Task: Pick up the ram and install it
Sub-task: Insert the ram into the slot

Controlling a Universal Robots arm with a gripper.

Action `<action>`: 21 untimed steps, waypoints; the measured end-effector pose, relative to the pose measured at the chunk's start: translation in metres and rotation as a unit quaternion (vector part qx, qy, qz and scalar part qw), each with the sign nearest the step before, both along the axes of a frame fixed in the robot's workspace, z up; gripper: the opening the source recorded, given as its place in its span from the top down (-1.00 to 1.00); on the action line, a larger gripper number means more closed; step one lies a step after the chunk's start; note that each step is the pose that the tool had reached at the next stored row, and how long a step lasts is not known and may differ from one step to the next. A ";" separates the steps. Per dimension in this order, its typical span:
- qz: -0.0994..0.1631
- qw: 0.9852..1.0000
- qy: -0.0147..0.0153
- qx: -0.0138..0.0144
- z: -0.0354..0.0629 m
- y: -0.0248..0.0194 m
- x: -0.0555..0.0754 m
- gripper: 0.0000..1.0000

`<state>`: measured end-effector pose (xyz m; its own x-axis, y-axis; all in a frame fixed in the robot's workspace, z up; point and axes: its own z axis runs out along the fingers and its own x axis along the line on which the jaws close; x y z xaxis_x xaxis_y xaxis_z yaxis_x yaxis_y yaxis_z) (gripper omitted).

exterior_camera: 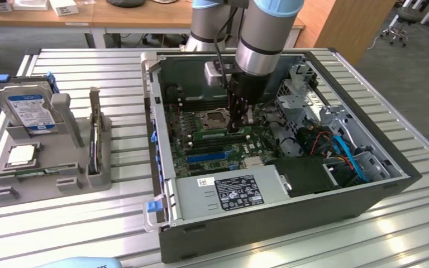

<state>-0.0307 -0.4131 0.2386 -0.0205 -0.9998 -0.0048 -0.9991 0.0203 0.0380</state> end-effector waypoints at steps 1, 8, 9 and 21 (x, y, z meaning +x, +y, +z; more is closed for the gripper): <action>0.000 1.000 0.000 0.000 -0.0001 0.0000 0.000 0.77; 0.000 1.000 0.000 0.000 -0.0007 -0.0002 0.000 0.77; 0.000 1.000 0.000 0.000 -0.0007 -0.0003 0.000 0.77; 0.000 1.000 0.000 0.000 -0.0027 -0.0004 0.000 0.77</action>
<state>-0.0307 -0.4135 0.2359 -0.0205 -0.9998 -0.0046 -0.9991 0.0203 0.0381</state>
